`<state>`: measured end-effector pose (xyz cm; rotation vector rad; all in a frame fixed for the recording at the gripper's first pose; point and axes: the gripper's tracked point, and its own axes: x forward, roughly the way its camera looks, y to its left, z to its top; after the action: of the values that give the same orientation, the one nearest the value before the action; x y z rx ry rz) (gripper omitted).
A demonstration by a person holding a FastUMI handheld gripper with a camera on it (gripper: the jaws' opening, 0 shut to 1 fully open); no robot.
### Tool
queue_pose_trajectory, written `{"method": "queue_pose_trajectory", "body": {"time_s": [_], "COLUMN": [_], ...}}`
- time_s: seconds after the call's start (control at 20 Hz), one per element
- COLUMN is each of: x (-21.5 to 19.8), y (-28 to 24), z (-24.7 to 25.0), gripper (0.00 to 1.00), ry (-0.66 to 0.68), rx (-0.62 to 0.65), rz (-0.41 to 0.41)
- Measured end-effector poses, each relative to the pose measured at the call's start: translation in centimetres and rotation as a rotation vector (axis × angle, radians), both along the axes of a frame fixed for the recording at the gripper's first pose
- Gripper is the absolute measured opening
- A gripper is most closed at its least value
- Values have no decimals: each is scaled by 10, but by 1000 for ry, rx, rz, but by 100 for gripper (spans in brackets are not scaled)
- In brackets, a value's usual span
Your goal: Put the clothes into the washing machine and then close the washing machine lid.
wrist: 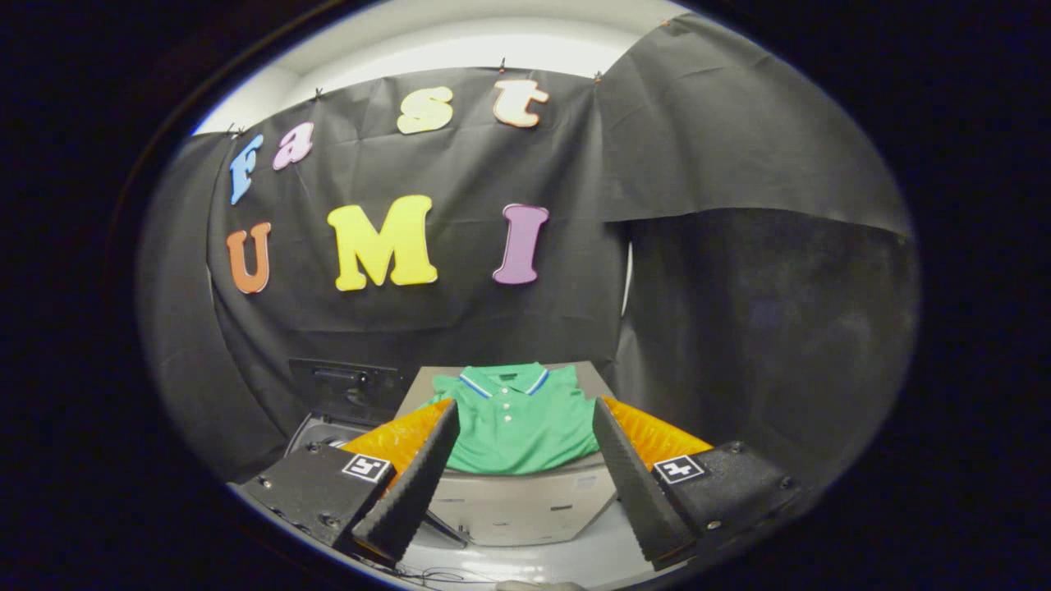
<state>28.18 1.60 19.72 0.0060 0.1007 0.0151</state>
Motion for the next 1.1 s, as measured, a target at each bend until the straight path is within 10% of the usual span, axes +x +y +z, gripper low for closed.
{"method": "queue_pose_trajectory", "body": {"time_s": [0.6,1.1], "x": [183,217], "y": [27,10], "z": [-45,-129], "gripper": [100,100], "ry": [262,501], "rx": [-58,-43], "rz": [71,20]}}
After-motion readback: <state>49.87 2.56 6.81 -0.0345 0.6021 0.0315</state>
